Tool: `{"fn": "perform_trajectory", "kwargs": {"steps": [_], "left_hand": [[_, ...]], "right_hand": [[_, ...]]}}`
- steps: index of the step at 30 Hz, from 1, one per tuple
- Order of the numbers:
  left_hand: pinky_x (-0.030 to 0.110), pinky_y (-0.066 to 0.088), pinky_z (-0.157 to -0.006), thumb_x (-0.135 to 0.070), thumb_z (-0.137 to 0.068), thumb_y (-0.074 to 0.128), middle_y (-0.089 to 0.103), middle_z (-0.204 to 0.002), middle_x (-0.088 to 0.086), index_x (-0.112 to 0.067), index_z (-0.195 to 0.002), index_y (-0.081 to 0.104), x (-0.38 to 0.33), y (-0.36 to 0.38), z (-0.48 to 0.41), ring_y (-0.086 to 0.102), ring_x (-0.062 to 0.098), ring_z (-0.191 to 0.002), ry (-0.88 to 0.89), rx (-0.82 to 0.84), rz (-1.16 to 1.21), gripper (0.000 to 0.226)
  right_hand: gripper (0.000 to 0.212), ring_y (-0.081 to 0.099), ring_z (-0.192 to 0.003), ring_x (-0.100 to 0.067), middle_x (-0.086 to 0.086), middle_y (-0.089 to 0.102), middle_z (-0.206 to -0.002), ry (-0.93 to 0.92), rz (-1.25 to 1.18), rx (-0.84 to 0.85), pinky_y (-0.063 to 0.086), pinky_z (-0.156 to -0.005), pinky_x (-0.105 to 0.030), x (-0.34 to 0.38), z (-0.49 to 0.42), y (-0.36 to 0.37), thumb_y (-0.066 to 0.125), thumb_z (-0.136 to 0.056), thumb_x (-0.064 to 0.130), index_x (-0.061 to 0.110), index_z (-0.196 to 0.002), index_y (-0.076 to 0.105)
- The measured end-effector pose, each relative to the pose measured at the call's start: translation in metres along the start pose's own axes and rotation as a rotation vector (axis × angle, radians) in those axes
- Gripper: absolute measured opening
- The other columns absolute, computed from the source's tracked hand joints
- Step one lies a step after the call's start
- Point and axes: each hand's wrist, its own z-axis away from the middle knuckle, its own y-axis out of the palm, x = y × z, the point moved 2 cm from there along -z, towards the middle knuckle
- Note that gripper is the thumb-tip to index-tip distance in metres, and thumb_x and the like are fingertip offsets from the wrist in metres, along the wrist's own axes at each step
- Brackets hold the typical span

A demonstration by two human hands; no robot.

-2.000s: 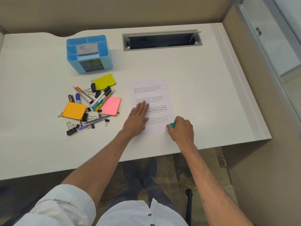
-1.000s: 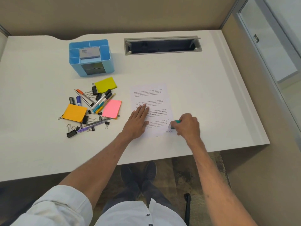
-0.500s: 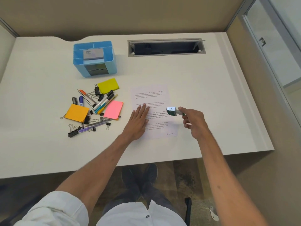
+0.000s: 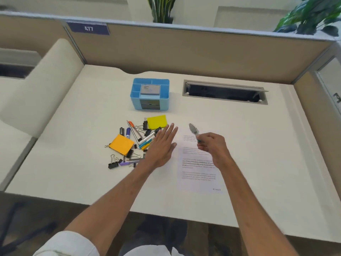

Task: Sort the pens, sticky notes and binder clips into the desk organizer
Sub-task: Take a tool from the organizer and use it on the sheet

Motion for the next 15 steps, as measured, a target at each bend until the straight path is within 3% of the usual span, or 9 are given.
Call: {"fn": "perform_trajectory", "kwargs": {"steps": [4, 6, 12, 15], "left_hand": [[0.047, -0.001, -0.140, -0.034, -0.119, 0.028, -0.013, -0.182, 0.002, -0.018, -0.174, -0.002, 0.038, -0.030, -0.019, -0.014, 0.022, -0.170, -0.062, -0.028, -0.056, 0.065], [0.048, 0.002, -0.139, -0.035, -0.119, 0.027, -0.014, -0.182, 0.003, -0.017, -0.174, -0.004, 0.058, -0.043, -0.028, -0.012, 0.023, -0.170, -0.101, -0.038, -0.097, 0.065], [0.044, 0.004, -0.140, -0.039, -0.119, 0.025, -0.016, -0.182, 0.001, -0.017, -0.174, -0.006, 0.120, -0.077, -0.059, -0.011, 0.021, -0.170, -0.185, -0.070, -0.102, 0.066], [0.045, 0.006, -0.140, -0.039, -0.119, 0.024, -0.017, -0.182, 0.002, -0.017, -0.174, -0.008, 0.147, -0.089, -0.074, -0.012, 0.021, -0.170, -0.192, -0.063, -0.128, 0.067]], "right_hand": [[0.021, 0.072, -0.069, -0.017, -0.008, 0.078, -0.081, -0.102, 0.189, -0.091, 0.059, -0.067, -0.033, 0.029, -0.030, 0.055, 0.082, -0.087, 0.028, 0.008, -0.089, 0.076], [0.026, 0.074, -0.076, -0.021, -0.005, 0.078, -0.084, -0.171, 0.289, -0.163, 0.059, -0.073, -0.037, 0.042, -0.045, 0.080, 0.081, -0.089, 0.036, 0.011, -0.090, 0.075], [0.026, 0.067, -0.082, -0.017, 0.005, 0.072, -0.092, -0.367, 0.646, -0.291, 0.039, -0.056, -0.024, 0.077, -0.087, 0.150, 0.074, -0.096, 0.047, 0.022, -0.101, 0.067], [0.028, 0.066, -0.084, -0.017, 0.004, 0.071, -0.101, -0.445, 0.746, -0.319, 0.045, -0.060, -0.028, 0.088, -0.106, 0.179, 0.072, -0.098, 0.048, 0.023, -0.107, 0.066]]}}
